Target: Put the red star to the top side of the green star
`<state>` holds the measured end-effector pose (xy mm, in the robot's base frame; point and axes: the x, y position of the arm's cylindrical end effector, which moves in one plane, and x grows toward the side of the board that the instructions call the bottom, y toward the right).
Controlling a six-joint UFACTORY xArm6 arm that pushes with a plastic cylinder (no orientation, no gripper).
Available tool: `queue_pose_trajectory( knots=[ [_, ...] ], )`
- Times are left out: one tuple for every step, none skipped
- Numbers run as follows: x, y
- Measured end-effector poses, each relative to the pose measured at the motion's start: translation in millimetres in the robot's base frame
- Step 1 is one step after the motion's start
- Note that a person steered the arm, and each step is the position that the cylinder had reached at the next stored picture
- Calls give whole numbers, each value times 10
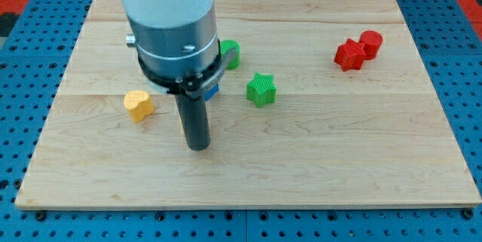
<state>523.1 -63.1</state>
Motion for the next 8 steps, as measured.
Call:
queue_pose_trajectory(
  knots=[
    [-109, 74],
    [-170, 1298],
    [-429, 2597],
    [-1118, 3036],
    [-1559, 2903],
    [-1704, 2464],
    [-1706, 1985],
    [-1700, 1991]
  ],
)
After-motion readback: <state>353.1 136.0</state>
